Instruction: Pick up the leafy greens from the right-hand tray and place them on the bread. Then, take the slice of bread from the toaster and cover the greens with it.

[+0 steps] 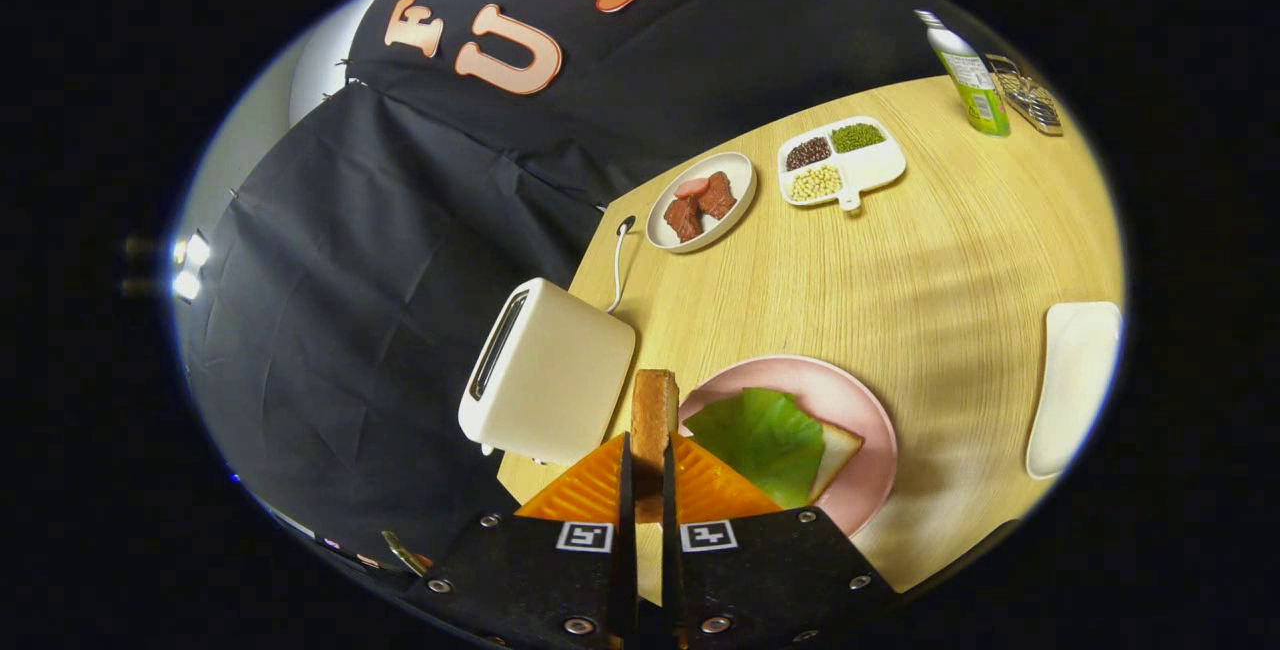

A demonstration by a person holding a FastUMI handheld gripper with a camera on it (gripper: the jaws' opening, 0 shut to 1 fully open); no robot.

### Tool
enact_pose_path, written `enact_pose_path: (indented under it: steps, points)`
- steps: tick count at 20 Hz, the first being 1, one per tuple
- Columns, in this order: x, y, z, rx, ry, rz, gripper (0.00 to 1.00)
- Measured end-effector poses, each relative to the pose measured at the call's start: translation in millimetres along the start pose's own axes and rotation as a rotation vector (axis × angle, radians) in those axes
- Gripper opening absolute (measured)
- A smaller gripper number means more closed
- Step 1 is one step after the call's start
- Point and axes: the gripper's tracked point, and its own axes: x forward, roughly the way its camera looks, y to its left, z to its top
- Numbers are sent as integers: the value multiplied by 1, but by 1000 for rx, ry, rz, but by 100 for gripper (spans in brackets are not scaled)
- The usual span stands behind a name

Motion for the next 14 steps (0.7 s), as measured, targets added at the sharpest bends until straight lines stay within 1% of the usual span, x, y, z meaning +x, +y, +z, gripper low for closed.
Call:
enact_pose_path:
  steps: [9, 12, 14]
  points:
    - [2, -38, -22, 50, 22, -42, 10]
    - [3, -48, -33, 28, 43, -62, 10]
    - [5, -58, -35, 26, 47, -93, 10]
